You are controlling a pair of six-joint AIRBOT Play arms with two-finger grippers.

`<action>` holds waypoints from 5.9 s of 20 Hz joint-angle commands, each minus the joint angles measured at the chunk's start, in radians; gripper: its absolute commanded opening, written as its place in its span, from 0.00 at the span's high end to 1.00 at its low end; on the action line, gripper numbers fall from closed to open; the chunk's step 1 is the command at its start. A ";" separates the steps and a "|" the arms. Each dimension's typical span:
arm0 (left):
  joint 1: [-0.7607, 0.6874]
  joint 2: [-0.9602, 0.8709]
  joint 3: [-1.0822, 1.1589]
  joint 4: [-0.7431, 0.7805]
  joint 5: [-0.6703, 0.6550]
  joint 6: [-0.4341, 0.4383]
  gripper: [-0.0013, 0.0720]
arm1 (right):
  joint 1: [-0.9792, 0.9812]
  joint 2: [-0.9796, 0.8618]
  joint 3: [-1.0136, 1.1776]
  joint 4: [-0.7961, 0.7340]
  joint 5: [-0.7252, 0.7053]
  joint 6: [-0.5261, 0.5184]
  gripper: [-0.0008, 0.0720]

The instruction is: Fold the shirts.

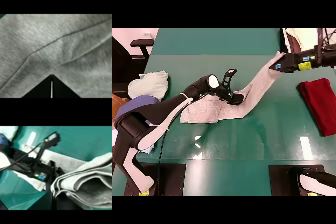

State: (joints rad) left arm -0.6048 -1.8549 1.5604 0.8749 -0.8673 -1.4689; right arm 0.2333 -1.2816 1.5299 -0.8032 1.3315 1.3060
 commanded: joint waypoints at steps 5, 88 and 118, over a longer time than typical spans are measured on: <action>0.034 -0.003 0.023 0.087 -0.053 0.002 0.96 | 0.135 -0.010 0.024 0.132 -0.095 0.014 0.98; 0.432 0.642 -0.028 0.216 -0.192 0.053 0.96 | -0.800 -0.121 0.254 -0.355 0.083 0.048 0.98; 0.432 0.642 -0.028 0.216 -0.136 0.055 0.95 | -0.134 0.366 -0.277 -0.220 -0.257 0.062 0.97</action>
State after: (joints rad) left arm -0.1726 -1.2118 1.5322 1.0912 -1.0172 -1.4132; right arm -0.0109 -0.9249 1.2518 -1.0237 1.1221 1.3689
